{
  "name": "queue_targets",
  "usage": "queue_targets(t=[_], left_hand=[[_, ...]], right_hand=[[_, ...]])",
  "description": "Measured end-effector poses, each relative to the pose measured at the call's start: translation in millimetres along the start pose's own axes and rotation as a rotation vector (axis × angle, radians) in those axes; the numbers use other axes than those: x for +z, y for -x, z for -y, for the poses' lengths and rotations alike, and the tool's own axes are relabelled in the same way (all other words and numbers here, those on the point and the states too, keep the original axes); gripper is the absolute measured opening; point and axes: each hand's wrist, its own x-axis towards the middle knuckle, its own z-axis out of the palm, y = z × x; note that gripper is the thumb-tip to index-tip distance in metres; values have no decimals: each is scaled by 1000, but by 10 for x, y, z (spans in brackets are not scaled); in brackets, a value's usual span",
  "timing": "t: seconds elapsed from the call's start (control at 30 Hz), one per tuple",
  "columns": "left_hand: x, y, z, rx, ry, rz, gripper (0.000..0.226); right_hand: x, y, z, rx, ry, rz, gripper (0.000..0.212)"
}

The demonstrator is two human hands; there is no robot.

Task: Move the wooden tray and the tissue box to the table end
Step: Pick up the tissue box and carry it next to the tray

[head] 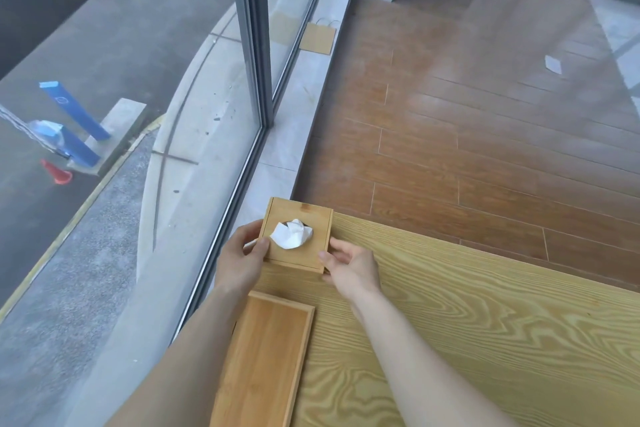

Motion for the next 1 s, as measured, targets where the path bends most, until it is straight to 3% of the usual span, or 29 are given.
queue_targets(t=[0.4, 1.0], left_hand=[[-6, -295, -139, 27, 11, -20, 29], [-1, -368, -127, 40, 30, -16, 31]], right_hand=[[113, -137, 268, 13, -155, 38, 46], [111, -141, 345, 50, -186, 57, 47]])
